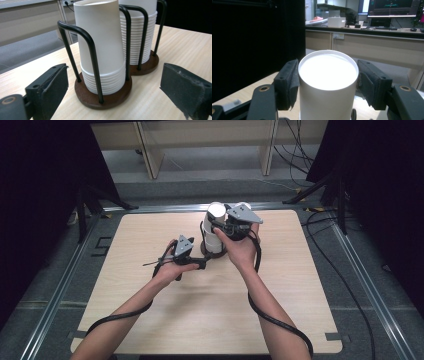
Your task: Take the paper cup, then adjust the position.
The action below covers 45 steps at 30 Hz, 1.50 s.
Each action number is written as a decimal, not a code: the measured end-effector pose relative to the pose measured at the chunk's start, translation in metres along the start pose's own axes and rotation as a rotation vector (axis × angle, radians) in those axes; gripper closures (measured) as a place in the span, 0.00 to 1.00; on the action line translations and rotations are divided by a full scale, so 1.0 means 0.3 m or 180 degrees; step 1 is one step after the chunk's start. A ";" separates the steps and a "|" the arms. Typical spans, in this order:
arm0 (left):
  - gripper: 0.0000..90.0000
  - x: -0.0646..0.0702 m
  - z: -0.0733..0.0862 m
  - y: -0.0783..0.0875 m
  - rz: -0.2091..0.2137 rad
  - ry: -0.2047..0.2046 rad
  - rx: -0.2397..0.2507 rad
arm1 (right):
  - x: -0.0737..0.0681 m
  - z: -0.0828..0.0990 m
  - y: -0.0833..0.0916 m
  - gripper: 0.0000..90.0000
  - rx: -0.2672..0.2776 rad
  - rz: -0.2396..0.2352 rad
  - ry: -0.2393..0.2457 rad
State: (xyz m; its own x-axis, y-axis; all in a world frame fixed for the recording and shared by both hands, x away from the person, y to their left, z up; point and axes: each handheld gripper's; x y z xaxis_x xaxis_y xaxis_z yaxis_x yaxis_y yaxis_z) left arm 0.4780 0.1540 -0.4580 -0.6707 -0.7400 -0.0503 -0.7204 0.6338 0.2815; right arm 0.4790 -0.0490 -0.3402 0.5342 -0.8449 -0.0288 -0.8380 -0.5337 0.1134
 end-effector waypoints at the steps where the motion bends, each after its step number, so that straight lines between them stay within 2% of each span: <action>1: 0.08 0.004 0.001 0.017 -0.0006 -0.0003 0.0014 | 0.000 0.004 0.007 0.41 -0.0010 -0.0004 0.0008; 3: 0.08 0.009 0.004 0.042 0.0017 0.0005 0.0042 | 0.004 0.017 0.025 0.41 -0.0001 -0.0011 0.0009; 4: 0.08 0.013 0.004 0.056 0.0024 -0.0002 0.0040 | 0.012 0.021 0.035 0.41 0.0011 0.0005 0.0088; 6: 0.08 0.015 0.003 0.074 0.0014 -0.0129 0.0095 | 0.010 0.034 0.050 0.41 -0.0004 -0.0026 0.0016; 7: 0.08 0.020 0.004 0.084 0.0026 -0.0143 0.0128 | 0.007 0.049 0.069 0.41 -0.0014 -0.0068 -0.0001; 10: 0.08 0.040 0.007 0.120 0.0078 -0.0130 0.0158 | 0.006 0.067 0.101 0.41 -0.0035 -0.0032 0.0048; 14: 0.09 0.070 0.017 0.156 0.0120 -0.0182 0.0179 | 0.001 0.093 0.145 0.41 -0.0056 -0.0092 -0.0020; 16: 0.09 0.081 0.024 0.168 0.0140 -0.0168 0.0223 | 0.000 0.105 0.170 0.41 -0.0087 -0.0102 -0.0020; 19: 0.09 0.097 0.041 0.192 0.0166 -0.0124 0.0205 | 0.001 0.125 0.202 0.41 -0.0072 -0.0127 0.0022; 20: 0.10 0.103 0.050 0.193 0.0177 -0.0121 0.0258 | 0.000 0.130 0.217 0.41 -0.0126 -0.0122 0.0013; 22: 0.10 0.114 0.063 0.210 0.0185 -0.0104 0.0191 | 0.002 0.143 0.236 0.41 -0.0110 -0.0151 0.0022; 25: 0.10 0.125 0.076 0.226 0.0195 -0.0064 0.0222 | 0.005 0.158 0.266 0.41 -0.0170 -0.0104 0.0062; 26: 0.10 0.127 0.077 0.235 0.0180 -0.0061 0.0201 | 0.003 0.166 0.276 0.41 -0.0177 -0.0115 0.0028; 27: 0.10 0.129 0.079 0.235 0.0184 -0.0033 0.0259 | 0.004 0.174 0.281 0.41 -0.0160 -0.0119 0.0013; 28: 0.10 0.129 0.078 0.245 0.0172 -0.0035 0.0240 | 0.009 0.176 0.288 0.41 -0.0182 -0.0072 0.0097; 29: 0.10 0.130 0.077 0.251 0.0164 -0.0039 0.0244 | 0.004 0.183 0.295 0.41 -0.0209 -0.0099 0.0022; 30: 0.10 0.130 0.078 0.254 0.0153 -0.0047 0.0270 | 0.006 0.187 0.300 0.41 -0.0173 -0.0051 0.0066; 32: 0.10 0.128 0.079 0.262 0.0134 -0.0067 0.0290 | 0.002 0.193 0.307 0.41 -0.0195 -0.0101 0.0037; 33: 0.10 0.127 0.078 0.269 0.0120 -0.0062 0.0244 | 0.000 0.196 0.317 0.41 -0.0183 -0.0103 0.0038; 35: 0.10 0.124 0.079 0.270 0.0125 -0.0043 0.0300 | -0.003 0.200 0.328 0.41 -0.0189 -0.0082 0.0046; 36: 0.10 0.123 0.078 0.276 0.0110 -0.0046 0.0247 | -0.003 0.201 0.331 0.41 -0.0185 -0.0106 0.0066; 37: 0.10 0.123 0.080 0.278 0.0097 -0.0032 0.0259 | -0.006 0.204 0.338 0.41 -0.0194 -0.0088 0.0039; 38: 0.10 0.123 0.081 0.278 0.0091 -0.0035 0.0262 | -0.001 0.208 0.342 0.41 -0.0174 -0.0066 0.0096; 40: 0.10 0.128 0.087 0.280 0.0097 -0.0044 0.0259 | 0.000 0.216 0.346 0.41 -0.0168 -0.0093 0.0026; 41: 0.10 0.132 0.093 0.274 0.0125 -0.0055 0.0311 | 0.002 0.221 0.349 0.41 -0.0161 -0.0083 0.0006; 42: 0.10 0.136 0.095 0.279 0.0125 -0.0080 0.0231 | 0.003 0.226 0.353 0.41 -0.0153 -0.0094 -0.0044; 43: 0.10 0.141 0.099 0.277 0.0144 -0.0056 0.0240 | 0.006 0.231 0.358 0.41 -0.0154 -0.0099 -0.0033; 44: 0.10 0.143 0.102 0.272 0.0153 -0.0036 0.0282 | 0.004 0.236 0.362 0.41 -0.0153 -0.0101 -0.0091; 45: 0.10 0.144 0.103 0.274 0.0143 -0.0039 0.0256 | 0.006 0.241 0.370 0.41 -0.0199 -0.0078 -0.0077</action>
State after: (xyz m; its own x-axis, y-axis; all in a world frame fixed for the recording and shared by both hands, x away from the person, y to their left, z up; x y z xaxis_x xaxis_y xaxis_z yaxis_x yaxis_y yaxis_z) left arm 0.3844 0.1810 -0.4666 -0.7045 -0.7078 -0.0511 -0.7010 0.6828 0.2059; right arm 0.3790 -0.1125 -0.3994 0.5509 -0.8327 -0.0561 -0.8158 -0.5515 0.1742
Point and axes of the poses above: each handheld gripper's, and its own axes: y roughly backward along the jaws, z roughly out of its underside, x roughly to its right, and after that the axes turned 1 degree about z, right-handed
